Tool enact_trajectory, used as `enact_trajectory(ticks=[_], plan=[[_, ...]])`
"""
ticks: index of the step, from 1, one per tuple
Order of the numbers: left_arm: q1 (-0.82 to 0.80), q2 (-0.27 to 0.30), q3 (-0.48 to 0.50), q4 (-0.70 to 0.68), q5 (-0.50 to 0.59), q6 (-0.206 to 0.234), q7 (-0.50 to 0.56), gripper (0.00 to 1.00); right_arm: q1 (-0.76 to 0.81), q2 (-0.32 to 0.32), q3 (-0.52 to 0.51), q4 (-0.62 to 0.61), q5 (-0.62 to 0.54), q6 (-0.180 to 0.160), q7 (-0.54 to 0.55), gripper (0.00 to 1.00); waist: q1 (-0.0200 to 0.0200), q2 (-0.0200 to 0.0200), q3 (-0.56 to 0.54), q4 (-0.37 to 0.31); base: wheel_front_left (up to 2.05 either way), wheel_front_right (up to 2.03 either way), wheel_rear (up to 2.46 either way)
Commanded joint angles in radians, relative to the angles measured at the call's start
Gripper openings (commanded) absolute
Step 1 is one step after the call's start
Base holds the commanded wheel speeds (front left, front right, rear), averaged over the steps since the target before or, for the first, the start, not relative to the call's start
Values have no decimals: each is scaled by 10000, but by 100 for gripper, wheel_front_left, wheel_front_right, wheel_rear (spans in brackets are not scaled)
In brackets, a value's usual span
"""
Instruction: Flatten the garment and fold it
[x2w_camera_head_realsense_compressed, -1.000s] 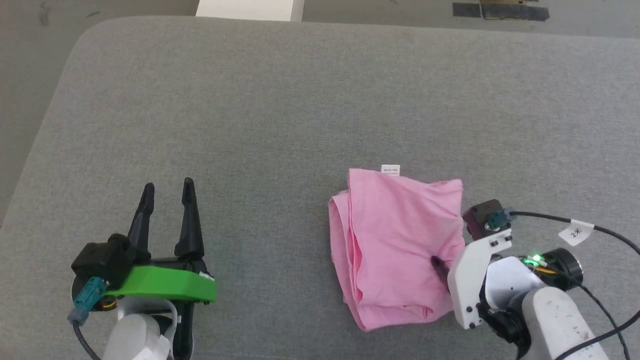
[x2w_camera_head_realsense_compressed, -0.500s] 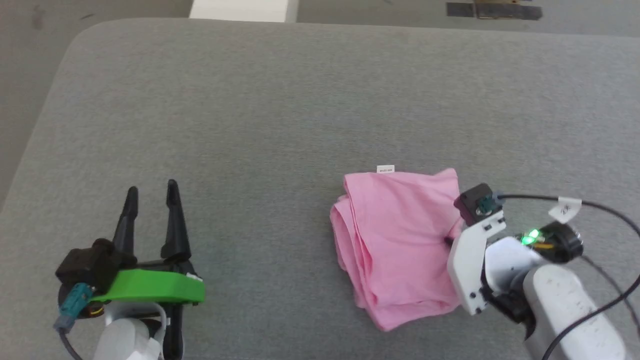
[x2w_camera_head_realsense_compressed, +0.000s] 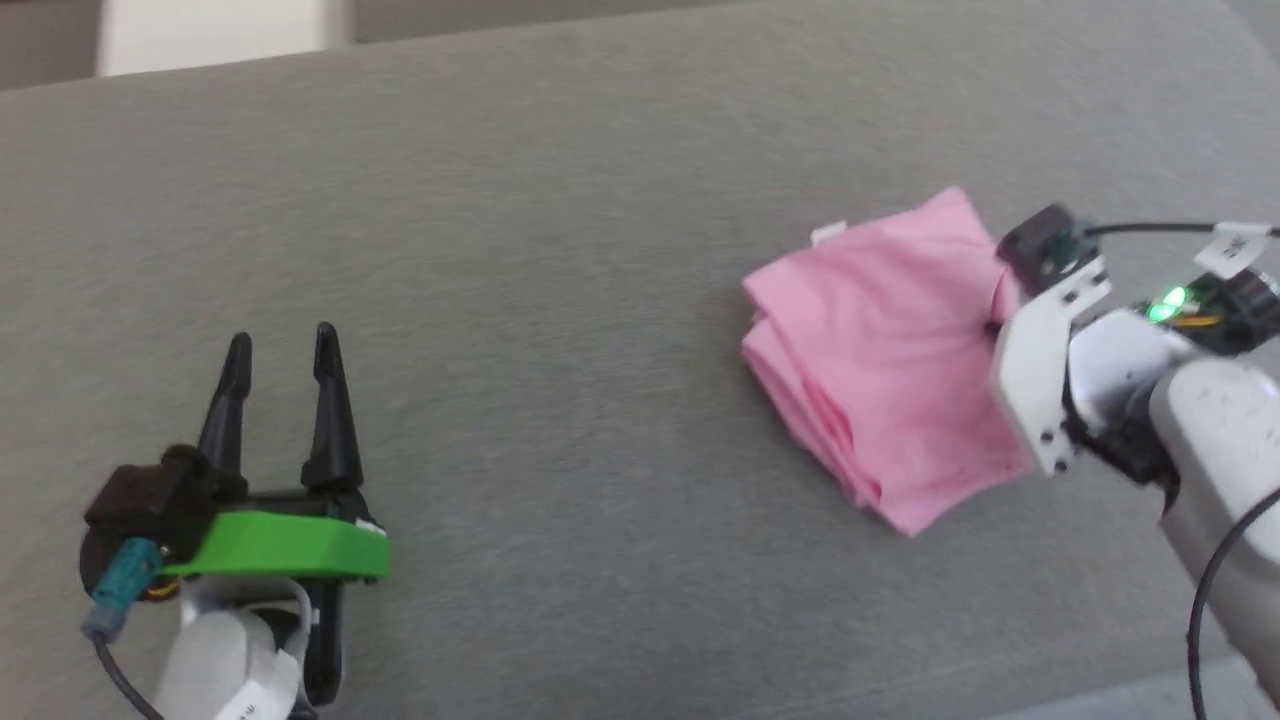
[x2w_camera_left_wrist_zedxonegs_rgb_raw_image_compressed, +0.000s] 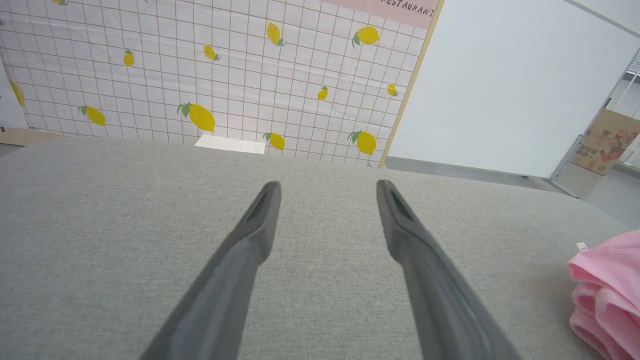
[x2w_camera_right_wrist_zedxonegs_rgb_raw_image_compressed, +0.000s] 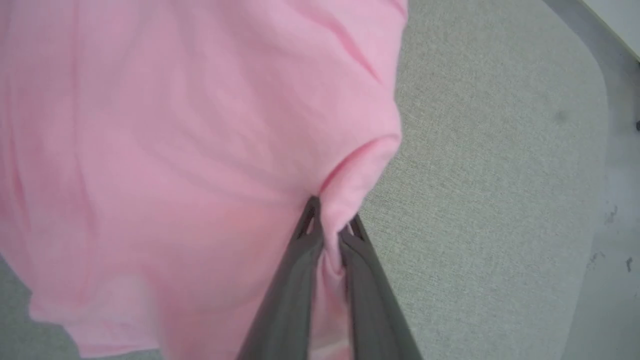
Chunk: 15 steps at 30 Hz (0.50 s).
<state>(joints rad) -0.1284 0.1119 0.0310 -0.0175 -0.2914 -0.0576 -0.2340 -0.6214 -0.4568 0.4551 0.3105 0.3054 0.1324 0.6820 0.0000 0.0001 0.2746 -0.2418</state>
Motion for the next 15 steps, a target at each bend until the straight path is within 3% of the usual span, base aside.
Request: enact_trajectory(ticks=[1,7,15], plan=[[-178,171,39,-119,46,46,79,100,-330,54,-54,361,101,-17,-222,0,0,-1,976,-1835,0,0,0],[-250,478,86,-689,154,151,524,100,-1318,102,-477,2059,-100,-17,-1346,0,0,-1,1609,-2391,0,0,0],[-516,965,31,-1800,418,233,1369,100,-2170,-278,-1780,3997,-544,-17,-2536,0,0,-1,2827,-1874,0,0,0]])
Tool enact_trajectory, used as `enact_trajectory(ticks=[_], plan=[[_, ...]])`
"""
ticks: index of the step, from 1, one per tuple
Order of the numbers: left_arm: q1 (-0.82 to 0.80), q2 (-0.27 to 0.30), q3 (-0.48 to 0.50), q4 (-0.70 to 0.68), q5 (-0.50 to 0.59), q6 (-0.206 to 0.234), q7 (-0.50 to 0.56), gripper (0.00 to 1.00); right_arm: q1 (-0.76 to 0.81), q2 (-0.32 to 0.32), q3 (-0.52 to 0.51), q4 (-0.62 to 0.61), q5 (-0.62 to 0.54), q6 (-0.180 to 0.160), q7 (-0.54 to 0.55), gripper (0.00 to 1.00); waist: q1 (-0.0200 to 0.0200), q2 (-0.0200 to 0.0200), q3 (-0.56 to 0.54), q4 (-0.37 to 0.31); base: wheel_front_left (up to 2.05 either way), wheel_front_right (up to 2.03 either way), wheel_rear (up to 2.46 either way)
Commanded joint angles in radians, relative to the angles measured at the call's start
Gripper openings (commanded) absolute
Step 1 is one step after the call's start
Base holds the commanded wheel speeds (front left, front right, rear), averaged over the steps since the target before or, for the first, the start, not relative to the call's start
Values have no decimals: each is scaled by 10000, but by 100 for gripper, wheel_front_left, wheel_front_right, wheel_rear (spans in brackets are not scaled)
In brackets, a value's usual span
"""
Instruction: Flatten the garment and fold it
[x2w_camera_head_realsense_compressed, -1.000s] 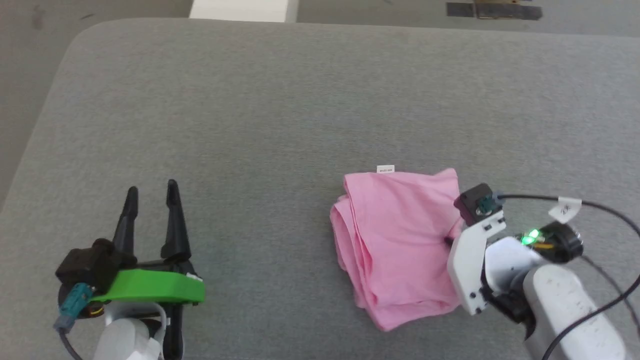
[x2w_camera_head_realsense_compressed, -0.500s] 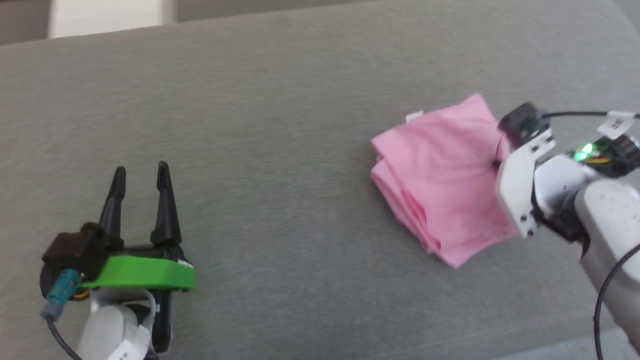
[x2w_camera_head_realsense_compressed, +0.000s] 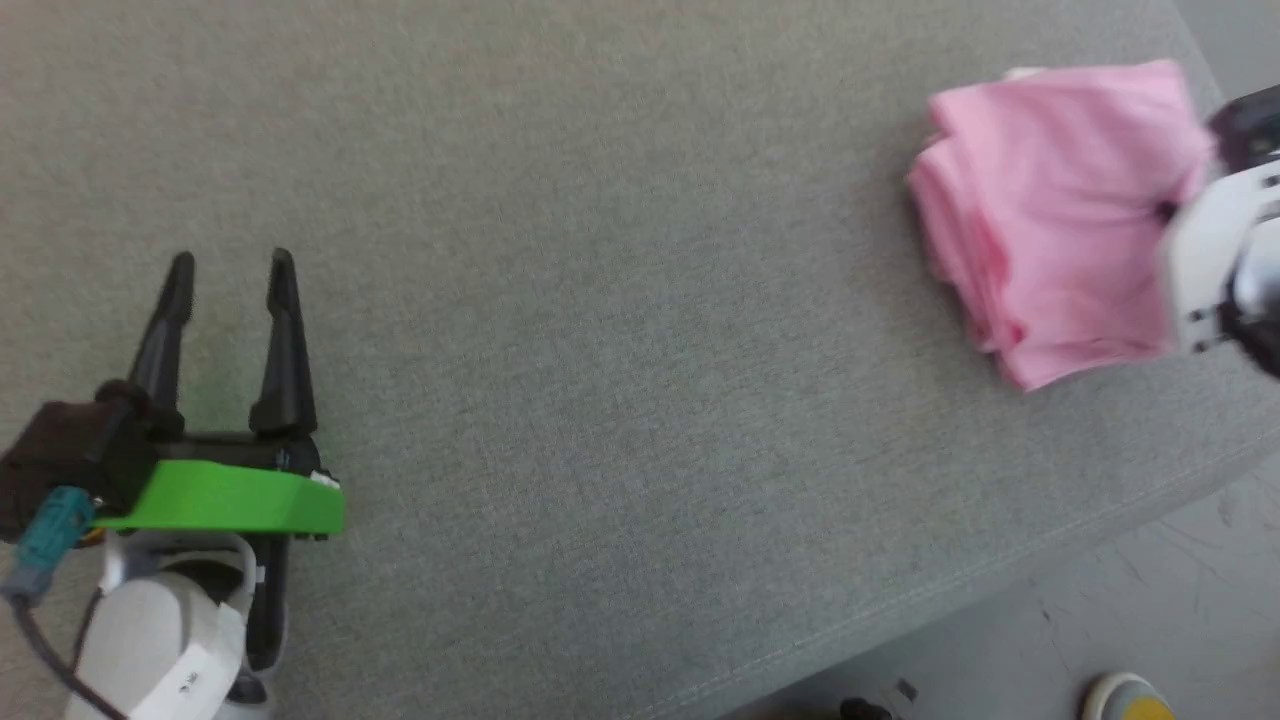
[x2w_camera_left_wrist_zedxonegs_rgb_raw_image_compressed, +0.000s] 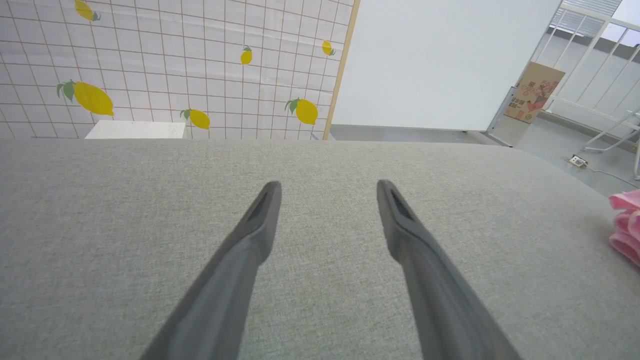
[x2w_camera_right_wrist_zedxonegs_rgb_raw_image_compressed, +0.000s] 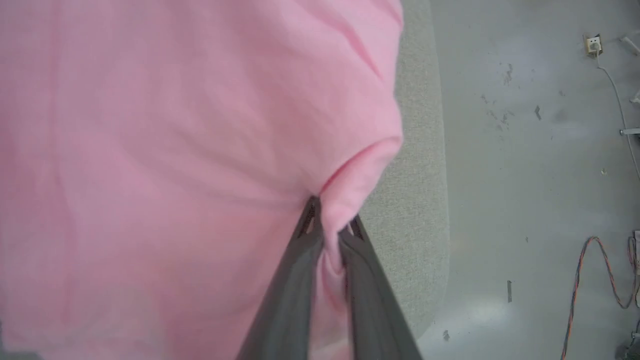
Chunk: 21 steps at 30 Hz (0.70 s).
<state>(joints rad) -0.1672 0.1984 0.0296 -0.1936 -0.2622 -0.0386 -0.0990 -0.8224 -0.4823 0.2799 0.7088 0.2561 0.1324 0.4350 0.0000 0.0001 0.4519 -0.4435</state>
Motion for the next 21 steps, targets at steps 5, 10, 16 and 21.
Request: enact_trajectory(ticks=[5,10,16,21], plan=[[-116,340,414,-821,44,226,363,100,-608,-177,-1118,946,-498,-17,-749,0,0,-1,1738,614,0,0,0],[19,605,710,-1324,48,330,607,100,-1068,-179,-2003,1610,-1133,-17,-1397,80,0,-1,2069,822,0,0,0],[185,702,868,-1485,-4,405,668,100,-1474,-174,-2958,2324,-1889,-17,-1417,100,0,-1,1923,925,0,0,0],[373,526,784,-1113,-109,414,365,100,-1778,-291,-3264,2390,-2082,-17,-1513,100,0,-1,1089,1034,0,0,0]])
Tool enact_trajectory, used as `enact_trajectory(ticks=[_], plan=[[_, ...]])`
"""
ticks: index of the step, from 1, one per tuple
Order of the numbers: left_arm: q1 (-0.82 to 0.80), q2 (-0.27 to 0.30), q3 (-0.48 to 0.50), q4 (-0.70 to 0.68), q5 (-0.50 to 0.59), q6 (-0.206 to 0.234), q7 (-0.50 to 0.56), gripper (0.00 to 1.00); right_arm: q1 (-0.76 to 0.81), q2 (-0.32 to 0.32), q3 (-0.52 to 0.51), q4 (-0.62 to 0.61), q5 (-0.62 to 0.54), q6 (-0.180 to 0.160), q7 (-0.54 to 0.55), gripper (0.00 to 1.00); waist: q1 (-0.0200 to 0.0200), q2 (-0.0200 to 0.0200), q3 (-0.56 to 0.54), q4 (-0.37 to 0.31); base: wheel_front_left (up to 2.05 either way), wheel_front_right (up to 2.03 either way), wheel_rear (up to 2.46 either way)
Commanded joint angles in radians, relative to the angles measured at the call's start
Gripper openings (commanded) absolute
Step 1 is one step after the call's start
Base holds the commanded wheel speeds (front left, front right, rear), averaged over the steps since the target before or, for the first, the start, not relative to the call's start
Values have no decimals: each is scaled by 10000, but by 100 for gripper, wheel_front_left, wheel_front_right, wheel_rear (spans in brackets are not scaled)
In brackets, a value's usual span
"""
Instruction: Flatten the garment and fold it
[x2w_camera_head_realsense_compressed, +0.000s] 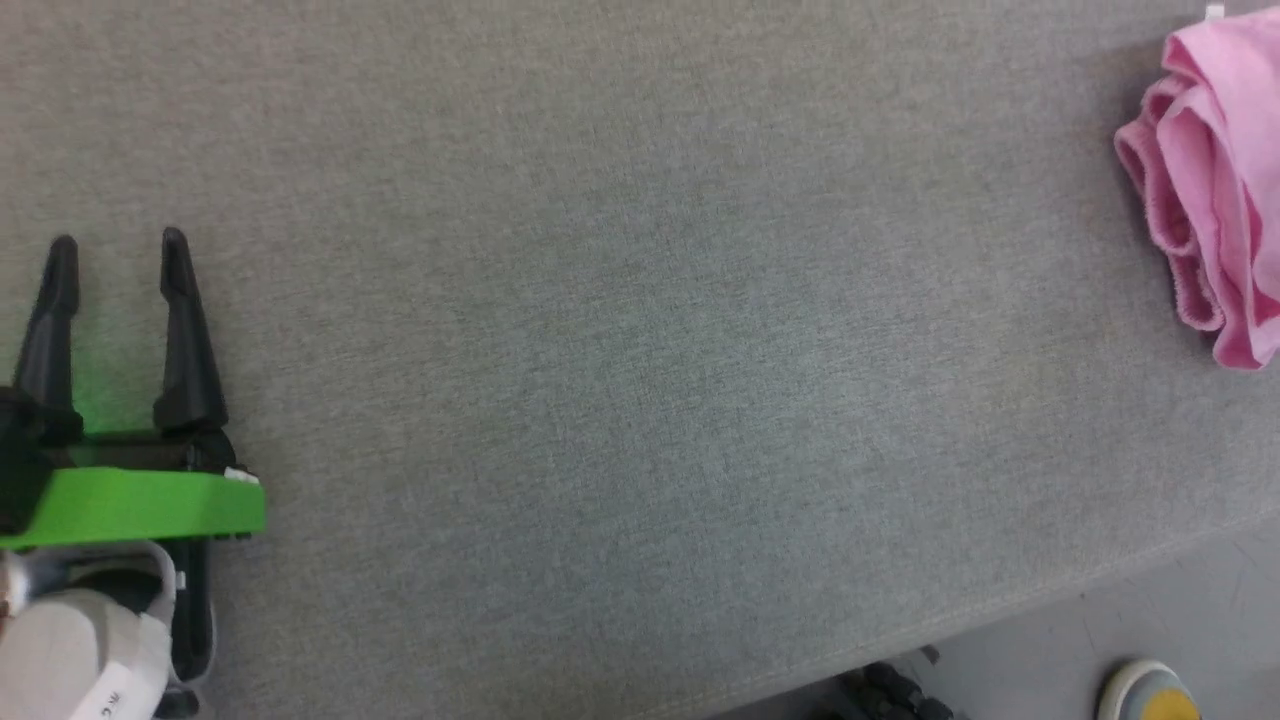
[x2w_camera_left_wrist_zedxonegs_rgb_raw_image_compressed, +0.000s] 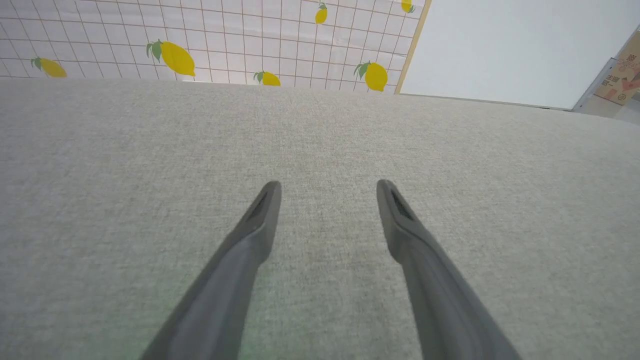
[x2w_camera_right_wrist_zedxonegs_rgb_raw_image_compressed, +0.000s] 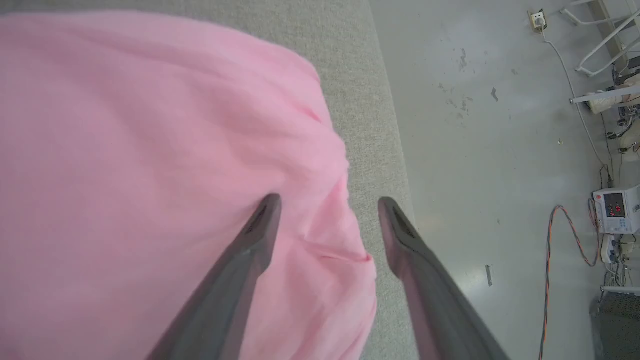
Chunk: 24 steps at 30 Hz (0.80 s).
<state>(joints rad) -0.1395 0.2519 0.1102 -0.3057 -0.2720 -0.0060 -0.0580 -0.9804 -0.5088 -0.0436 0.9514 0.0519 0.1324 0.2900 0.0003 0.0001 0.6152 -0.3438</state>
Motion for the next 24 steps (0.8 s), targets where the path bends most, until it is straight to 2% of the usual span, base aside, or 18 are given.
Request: enact_trajectory(ticks=[1,7,11,14,17,19,24], plan=[[159,-64,-37,150,-43,86,-155,100,-283,-19,-22,-163,24,-17,-114,100,-3,-1,-815,78,0,0,0],[492,-456,-149,872,-269,114,-692,100,-471,-86,641,-1614,706,-17,-6,100,-3,-1,-2277,462,0,0,0],[594,-676,-214,1353,-428,112,-978,100,-306,227,799,-3133,1604,-17,-97,100,-3,-1,-3122,863,0,0,0],[610,-808,-312,1658,-507,107,-1070,100,55,804,533,-4388,2445,-17,-583,100,-3,-1,-3598,1212,0,0,0],[637,-913,-373,1889,-497,173,-1185,100,702,1371,205,-5547,2822,-17,-1281,100,-3,-1,-4026,1579,0,0,0],[647,-963,-392,2033,-499,204,-1270,100,1242,1775,31,-6162,2723,-17,-1726,100,-3,-1,-4302,1792,0,0,0],[698,-1144,-468,2279,-545,263,-1467,100,2668,3299,-626,-7478,2461,-17,-2994,100,-3,-1,-4817,2229,0,0,0]])
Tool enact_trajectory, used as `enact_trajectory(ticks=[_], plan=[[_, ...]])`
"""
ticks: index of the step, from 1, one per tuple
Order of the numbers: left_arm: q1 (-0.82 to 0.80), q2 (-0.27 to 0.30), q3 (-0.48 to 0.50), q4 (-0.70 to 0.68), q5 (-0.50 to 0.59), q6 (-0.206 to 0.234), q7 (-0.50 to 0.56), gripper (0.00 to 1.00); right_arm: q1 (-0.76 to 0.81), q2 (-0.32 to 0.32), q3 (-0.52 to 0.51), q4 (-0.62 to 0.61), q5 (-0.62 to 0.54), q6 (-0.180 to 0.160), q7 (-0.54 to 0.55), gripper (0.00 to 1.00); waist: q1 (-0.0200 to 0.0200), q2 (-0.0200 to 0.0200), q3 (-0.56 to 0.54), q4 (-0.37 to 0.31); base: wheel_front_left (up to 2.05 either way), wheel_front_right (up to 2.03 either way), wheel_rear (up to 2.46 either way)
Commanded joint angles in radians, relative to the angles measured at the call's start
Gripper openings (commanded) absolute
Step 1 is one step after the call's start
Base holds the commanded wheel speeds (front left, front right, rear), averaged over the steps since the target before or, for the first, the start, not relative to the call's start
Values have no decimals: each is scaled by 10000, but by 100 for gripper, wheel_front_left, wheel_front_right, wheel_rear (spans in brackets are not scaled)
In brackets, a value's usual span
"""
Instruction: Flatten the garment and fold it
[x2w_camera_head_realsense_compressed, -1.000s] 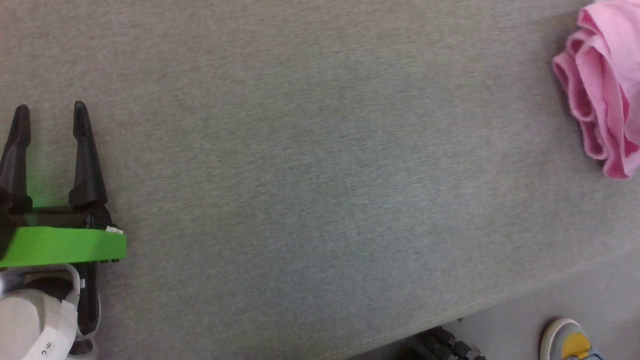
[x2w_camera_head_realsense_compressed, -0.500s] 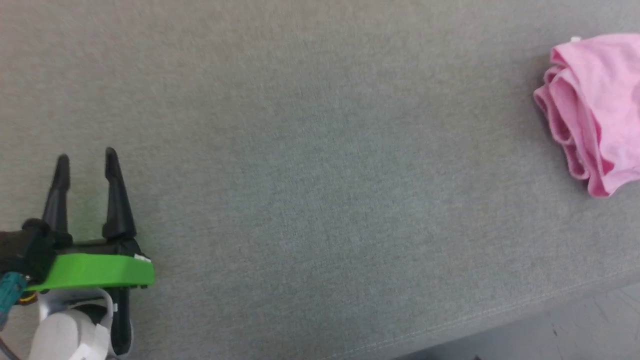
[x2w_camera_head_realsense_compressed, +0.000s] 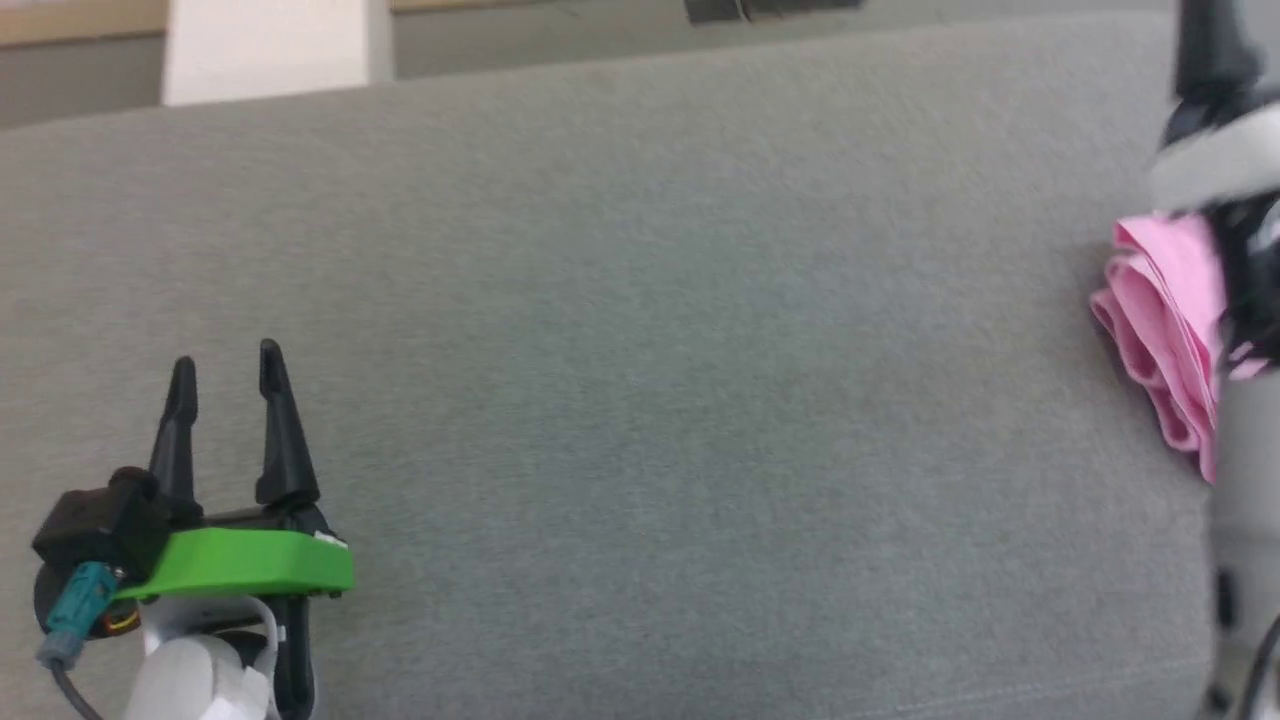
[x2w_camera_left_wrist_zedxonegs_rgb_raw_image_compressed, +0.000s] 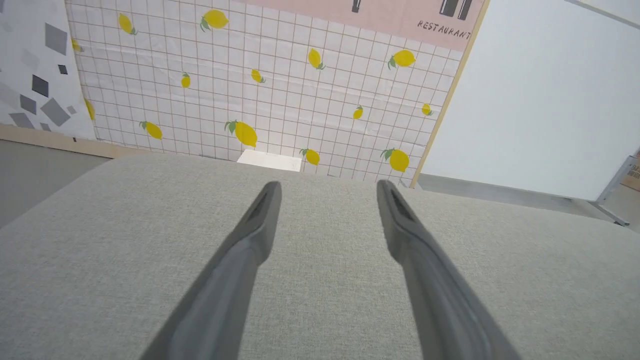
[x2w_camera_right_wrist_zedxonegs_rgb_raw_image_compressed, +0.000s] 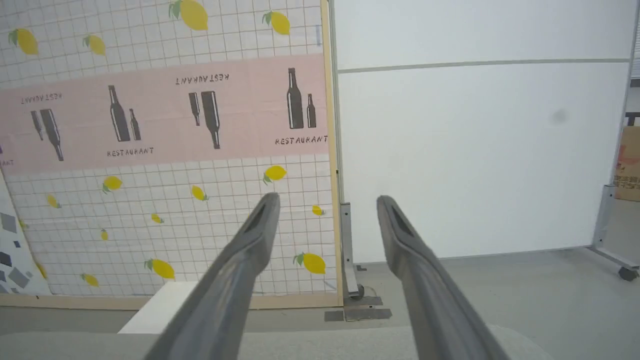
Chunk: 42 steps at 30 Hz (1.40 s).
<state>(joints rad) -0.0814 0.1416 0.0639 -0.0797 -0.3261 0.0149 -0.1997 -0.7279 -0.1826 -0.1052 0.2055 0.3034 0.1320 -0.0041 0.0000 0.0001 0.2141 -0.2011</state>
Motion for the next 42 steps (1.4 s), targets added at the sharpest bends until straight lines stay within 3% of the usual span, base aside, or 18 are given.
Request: enact_trajectory(ticks=[1,5,11,22,33,34,42], plan=[[115,-77,-38,75,12,73,-92,100,520,320,-57,-274,-253,-13,-329,100,0,-1,-909,897,0,0,0],[117,-219,-158,312,4,97,-238,100,1956,1103,-252,-977,-478,-13,-1362,100,0,-1,-1267,1199,0,0,0],[191,-358,-283,604,41,144,-406,100,3821,1316,79,-1350,-361,-13,-2393,100,0,-1,-1555,1351,0,0,0],[396,-426,-650,1255,558,246,-563,100,6240,1322,1073,-1206,-688,-13,-2572,100,0,-1,-1771,1528,0,0,0],[674,-393,-1356,1710,1306,-21,-616,100,7104,1323,1260,-1262,-633,-13,-2575,100,0,-1,-1651,1591,0,0,0],[557,-416,-1369,1700,1228,-2,-528,0,7007,1315,1265,-1243,-645,0,-2515,0,0,-1,-1653,1589,0,0,0],[556,-427,-1377,1682,1243,-17,-472,0,7011,1316,1264,-1254,-681,0,-2475,0,0,-1,-1653,1599,0,0,0]])
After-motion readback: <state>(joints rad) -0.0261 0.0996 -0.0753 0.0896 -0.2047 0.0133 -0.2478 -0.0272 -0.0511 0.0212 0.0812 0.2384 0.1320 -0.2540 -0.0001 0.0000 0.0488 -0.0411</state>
